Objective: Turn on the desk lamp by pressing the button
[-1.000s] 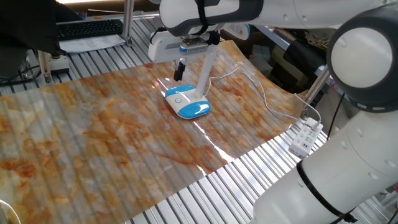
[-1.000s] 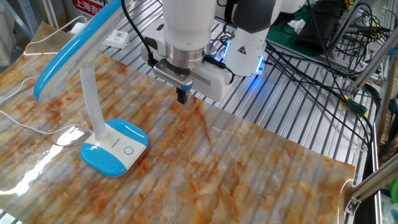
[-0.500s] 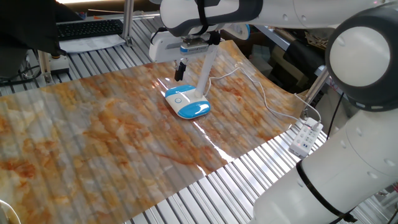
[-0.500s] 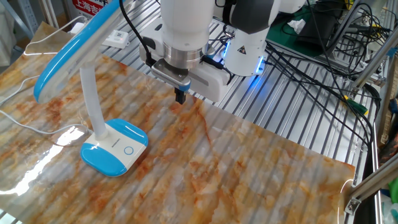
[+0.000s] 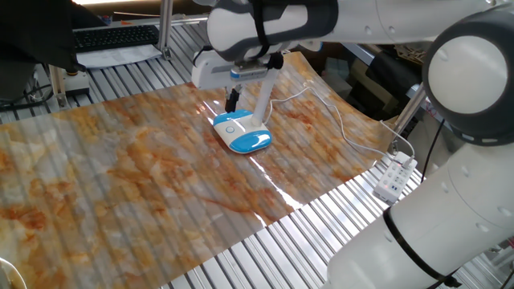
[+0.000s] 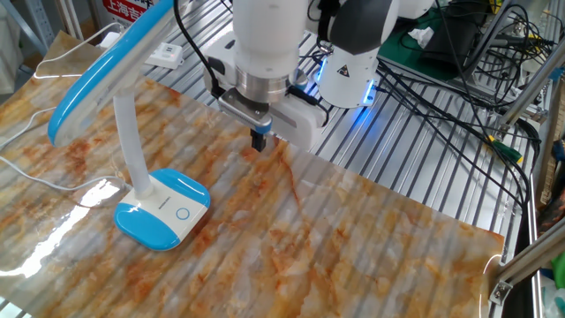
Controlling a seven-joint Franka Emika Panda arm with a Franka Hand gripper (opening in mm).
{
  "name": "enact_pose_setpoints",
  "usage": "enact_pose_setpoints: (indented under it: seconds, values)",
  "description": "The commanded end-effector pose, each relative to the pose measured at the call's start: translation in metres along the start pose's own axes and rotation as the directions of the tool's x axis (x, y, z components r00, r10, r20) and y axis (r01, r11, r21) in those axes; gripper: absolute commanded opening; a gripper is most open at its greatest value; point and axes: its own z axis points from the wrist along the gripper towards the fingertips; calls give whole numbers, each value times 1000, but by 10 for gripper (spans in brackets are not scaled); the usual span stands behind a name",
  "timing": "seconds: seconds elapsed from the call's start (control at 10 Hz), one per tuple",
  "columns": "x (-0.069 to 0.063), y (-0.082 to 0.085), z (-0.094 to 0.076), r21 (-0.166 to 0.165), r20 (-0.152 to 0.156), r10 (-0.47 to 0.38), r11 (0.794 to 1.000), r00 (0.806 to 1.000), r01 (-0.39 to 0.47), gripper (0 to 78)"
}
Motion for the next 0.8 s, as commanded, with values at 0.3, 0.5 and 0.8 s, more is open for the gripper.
enact_pose_setpoints:
  seconds: [0.3, 0.5, 0.8]
  values:
    - [10, -26, 48, -7, 29, 17, 1000, 999, -17, 0]
    - [9, -34, 54, -8, 9, 21, 1000, 1000, -21, 0]
    - [18, -35, 65, -7, 14, 40, 999, 999, -40, 0]
